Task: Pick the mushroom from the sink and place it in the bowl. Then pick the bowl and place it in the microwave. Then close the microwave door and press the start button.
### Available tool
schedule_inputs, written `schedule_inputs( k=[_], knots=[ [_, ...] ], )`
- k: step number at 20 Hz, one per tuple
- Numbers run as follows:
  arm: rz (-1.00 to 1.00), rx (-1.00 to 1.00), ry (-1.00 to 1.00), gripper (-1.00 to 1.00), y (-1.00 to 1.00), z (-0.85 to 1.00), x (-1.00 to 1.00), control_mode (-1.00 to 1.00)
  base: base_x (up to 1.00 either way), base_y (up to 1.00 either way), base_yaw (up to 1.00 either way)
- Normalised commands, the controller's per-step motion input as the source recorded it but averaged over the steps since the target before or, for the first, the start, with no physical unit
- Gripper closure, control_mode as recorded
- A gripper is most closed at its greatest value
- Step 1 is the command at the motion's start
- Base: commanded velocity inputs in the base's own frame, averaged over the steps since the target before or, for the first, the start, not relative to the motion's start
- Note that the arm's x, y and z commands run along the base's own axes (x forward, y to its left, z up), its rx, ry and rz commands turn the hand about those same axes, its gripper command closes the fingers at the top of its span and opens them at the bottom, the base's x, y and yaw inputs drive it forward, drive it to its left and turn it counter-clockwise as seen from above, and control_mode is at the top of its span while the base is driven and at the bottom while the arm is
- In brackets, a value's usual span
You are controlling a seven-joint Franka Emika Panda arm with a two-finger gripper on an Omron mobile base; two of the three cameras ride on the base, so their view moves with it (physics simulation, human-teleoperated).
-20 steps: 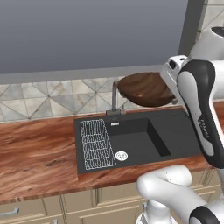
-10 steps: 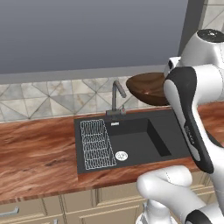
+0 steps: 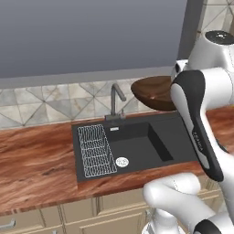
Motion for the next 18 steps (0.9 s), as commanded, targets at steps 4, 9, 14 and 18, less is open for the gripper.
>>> schedule_inputs(
  k=[4, 9, 14, 18],
  knots=[
    [0.00, 0.00, 0.00, 1.00, 0.00, 0.00, 0.00, 1.00, -0.23, -0.20, -0.61],
    [0.00, 0.00, 0.00, 1.00, 0.00, 0.00, 0.00, 1.00, -0.08, -0.16, -0.79],
    [0.00, 0.00, 0.00, 1.00, 0.00, 0.00, 0.00, 1.00, -0.10, -0.15, -0.79],
    [0.00, 0.00, 0.00, 1.00, 0.00, 0.00, 0.00, 1.00, -0.21, -0.14, -0.77]
  ],
)
